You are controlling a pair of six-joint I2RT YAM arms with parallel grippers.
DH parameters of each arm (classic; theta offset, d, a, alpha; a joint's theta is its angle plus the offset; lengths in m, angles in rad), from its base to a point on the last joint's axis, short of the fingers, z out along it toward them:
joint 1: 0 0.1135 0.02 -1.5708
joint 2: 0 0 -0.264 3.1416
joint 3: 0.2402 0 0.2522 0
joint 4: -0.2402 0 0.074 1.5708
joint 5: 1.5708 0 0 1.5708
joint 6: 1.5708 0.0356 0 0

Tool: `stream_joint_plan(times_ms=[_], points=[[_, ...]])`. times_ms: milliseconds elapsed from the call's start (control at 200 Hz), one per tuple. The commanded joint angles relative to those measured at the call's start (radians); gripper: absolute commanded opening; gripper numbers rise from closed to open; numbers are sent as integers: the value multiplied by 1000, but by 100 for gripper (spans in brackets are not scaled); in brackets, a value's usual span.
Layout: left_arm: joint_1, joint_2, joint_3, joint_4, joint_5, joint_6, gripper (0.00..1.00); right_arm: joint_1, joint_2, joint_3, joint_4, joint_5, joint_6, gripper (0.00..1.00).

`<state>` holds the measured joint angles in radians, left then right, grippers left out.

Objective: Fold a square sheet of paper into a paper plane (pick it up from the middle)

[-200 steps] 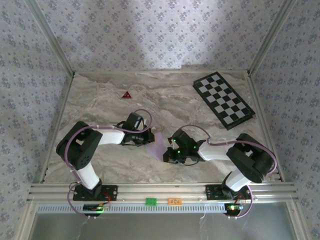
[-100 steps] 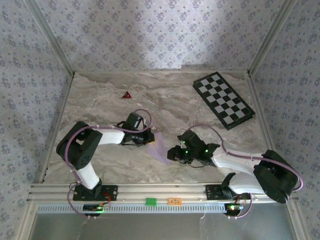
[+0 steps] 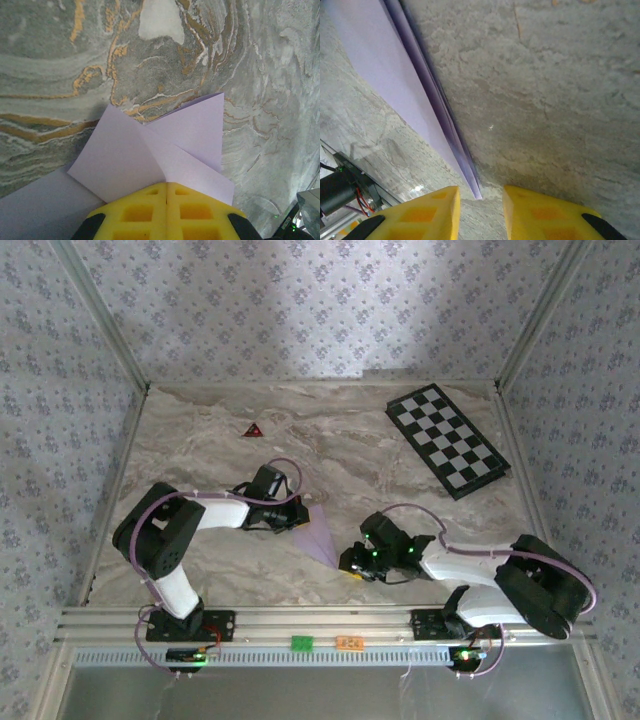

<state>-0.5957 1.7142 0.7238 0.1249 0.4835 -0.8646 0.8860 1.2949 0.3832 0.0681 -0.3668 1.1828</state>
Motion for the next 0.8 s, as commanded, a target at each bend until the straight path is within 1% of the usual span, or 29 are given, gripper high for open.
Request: stream_joint_plan(times_ms=[0,195,450,665,795], points=[[6,36,0,-61,-42,-3,0,23,55,18,92,-11,23,32],[5,33,-7,-56,-37,-7,0,25,33,9,125,16,40,29],[6,33,-7,-44,-31,-16,0,5,-44,5,6,39,22,29],[7,35,-2,-35,-26,-24,0,-5,-43,-5,-14,30,21,29],[7,34,-1,-36,-25,-24,0,-3,-26,-4,19,13,18,29]])
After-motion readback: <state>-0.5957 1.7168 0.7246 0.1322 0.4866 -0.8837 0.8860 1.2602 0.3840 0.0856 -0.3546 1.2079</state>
